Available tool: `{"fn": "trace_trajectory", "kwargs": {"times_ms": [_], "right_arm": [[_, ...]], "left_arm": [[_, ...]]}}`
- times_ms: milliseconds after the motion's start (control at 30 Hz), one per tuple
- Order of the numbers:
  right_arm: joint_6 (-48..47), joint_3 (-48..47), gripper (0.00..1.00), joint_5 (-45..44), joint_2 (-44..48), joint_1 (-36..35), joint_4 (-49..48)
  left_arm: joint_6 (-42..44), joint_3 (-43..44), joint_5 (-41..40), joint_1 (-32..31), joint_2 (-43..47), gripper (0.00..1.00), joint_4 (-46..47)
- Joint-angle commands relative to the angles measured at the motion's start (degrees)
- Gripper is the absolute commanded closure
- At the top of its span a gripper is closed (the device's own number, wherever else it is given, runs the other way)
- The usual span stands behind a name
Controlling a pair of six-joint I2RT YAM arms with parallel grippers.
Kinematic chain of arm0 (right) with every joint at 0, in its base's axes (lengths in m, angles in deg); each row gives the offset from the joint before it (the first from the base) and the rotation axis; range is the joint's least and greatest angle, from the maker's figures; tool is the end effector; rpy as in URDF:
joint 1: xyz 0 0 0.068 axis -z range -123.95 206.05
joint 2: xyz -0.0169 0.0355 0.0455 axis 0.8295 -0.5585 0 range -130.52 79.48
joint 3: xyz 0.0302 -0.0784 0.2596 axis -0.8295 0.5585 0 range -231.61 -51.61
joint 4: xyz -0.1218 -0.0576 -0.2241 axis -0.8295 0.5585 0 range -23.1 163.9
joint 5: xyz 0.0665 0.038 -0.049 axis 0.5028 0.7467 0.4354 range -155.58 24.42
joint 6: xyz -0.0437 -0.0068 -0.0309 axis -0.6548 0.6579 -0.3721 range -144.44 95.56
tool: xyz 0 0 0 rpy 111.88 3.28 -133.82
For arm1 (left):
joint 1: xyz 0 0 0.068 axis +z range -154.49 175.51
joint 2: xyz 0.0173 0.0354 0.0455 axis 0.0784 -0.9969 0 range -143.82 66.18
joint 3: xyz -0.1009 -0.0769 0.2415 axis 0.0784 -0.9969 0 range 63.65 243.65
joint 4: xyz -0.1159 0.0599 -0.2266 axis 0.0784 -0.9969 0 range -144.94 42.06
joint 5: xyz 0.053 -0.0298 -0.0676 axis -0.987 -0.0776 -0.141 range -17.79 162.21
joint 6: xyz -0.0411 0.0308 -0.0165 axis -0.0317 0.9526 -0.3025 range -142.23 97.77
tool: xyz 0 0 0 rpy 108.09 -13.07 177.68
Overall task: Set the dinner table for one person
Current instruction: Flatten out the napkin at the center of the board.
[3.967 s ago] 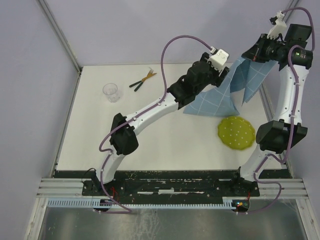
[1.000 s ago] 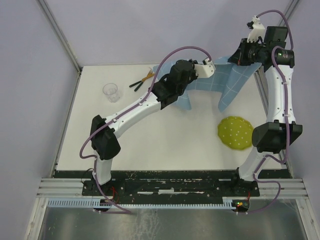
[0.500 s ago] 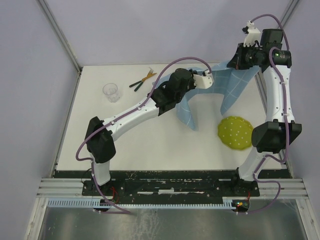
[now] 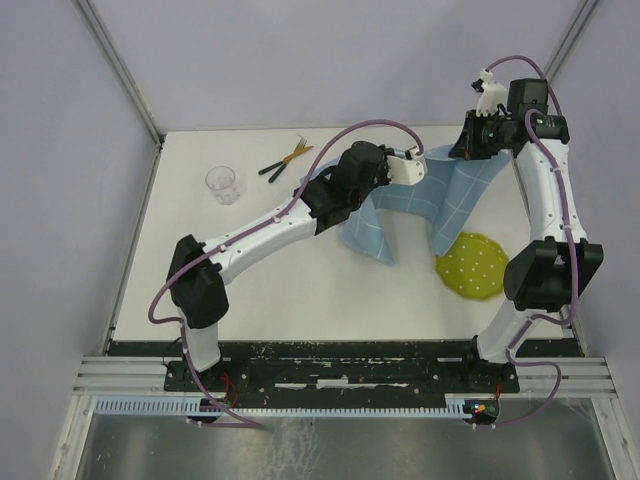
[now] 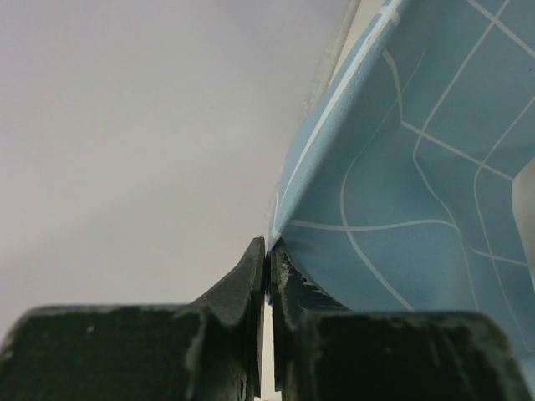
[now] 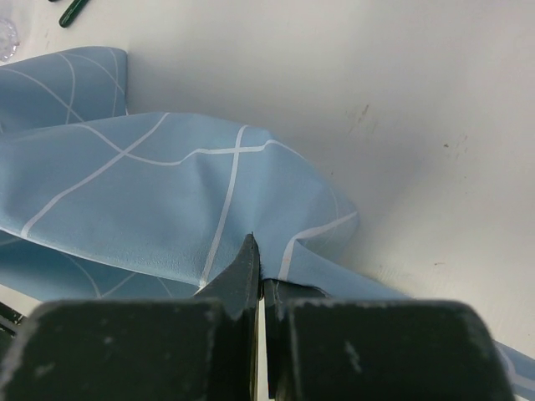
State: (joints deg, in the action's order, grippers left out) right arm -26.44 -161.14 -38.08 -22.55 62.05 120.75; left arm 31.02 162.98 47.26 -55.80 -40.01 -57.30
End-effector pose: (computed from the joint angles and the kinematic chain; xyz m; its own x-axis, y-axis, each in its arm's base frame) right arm 0.3827 -0.0238 0.3868 -0.7113 0.0438 -0.7015 -0.2492 0.9175 0.3099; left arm 0.2908 -0.3388 0.3676 0.2596 0.8380 -0.4800 0.4118 0.3535 0.8399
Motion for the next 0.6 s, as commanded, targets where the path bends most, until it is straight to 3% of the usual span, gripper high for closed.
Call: {"fn": "trace_trajectory", "kwargs": {"times_ms": [0, 233, 567], "right_arm": [[-5.4, 1.4, 0.98, -14.5, 2.2, 3.0, -4.5], [-5.2, 1.5, 0.98, -18.1, 1.3, 4.4, -5.9], [-2.4, -13.6, 0.98, -20.7, -5.2, 8.7, -5.3]], "left_arm": [[3.6, 1.0, -11.1, 2.5, 7.4, 0.91, 0.9], [5.2, 0.5, -11.2, 2.7, 8.0, 0.91, 0.7], [4.5, -0.5, -14.3, 3.3, 8.5, 0.9, -1.8]]}}
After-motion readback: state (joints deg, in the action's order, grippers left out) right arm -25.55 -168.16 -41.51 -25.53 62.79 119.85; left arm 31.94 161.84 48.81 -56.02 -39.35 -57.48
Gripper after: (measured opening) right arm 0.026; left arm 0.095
